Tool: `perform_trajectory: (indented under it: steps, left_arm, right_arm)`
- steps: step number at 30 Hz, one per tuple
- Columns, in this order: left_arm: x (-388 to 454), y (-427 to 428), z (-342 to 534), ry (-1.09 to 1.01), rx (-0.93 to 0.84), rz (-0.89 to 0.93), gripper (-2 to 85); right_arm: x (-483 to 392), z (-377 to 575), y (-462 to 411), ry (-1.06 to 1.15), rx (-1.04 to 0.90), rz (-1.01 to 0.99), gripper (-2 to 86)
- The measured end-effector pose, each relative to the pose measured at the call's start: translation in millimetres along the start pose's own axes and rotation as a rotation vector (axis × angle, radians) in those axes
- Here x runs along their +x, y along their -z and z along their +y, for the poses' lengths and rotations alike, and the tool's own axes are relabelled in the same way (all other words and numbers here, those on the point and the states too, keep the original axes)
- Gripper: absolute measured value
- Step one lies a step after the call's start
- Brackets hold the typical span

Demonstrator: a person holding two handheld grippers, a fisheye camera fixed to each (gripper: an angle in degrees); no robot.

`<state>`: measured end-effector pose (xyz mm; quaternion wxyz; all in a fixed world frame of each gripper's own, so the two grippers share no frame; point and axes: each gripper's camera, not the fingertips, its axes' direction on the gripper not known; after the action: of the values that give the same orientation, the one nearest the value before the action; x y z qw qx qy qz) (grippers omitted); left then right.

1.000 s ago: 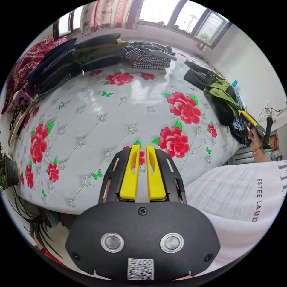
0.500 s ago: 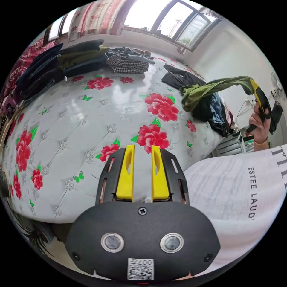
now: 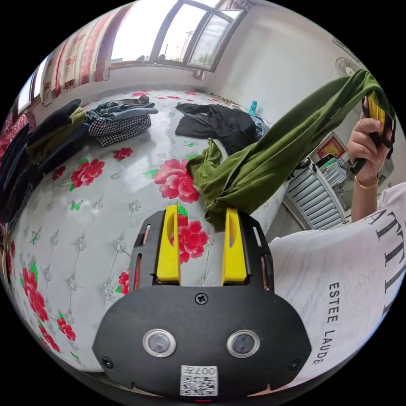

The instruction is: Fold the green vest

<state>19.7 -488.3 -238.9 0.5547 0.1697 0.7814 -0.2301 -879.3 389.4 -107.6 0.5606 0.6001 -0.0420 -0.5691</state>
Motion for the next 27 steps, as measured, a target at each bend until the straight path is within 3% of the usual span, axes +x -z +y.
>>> perform_trajectory:
  steps: [2,7,11,16,23,27]
  left_arm:
    - [-3.7,1.0,-3.4,-0.034,-0.016,0.044,3.3]
    - [-33.4,43.3,12.1,-0.004,0.059,0.053,-0.6]
    - [-108.1,126.9,16.6,0.157,0.236,0.067,-0.1]
    - [-111.8,166.1,5.4,0.047,0.221,-0.047,11.2]
    - [-91.3,121.6,8.6,-0.008,0.216,0.215,16.0]
    - [-94.6,129.6,7.9,-0.007,0.274,0.346,13.2]
  right_arm:
    - [1.6,-0.4,3.8,0.003,-0.002,0.005,-0.3]
    - [11.1,-3.4,5.8,0.041,-0.083,0.150,-0.3]
    - [36.3,-27.8,4.7,0.085,-0.132,0.204,-0.3]
    - [30.6,-61.1,9.7,0.148,-0.041,0.155,-0.3]
    - [-7.7,-69.1,17.9,0.239,-0.030,0.002,-0.3]
    - [-22.7,-65.6,26.6,0.281,-0.081,-0.067,-0.3]
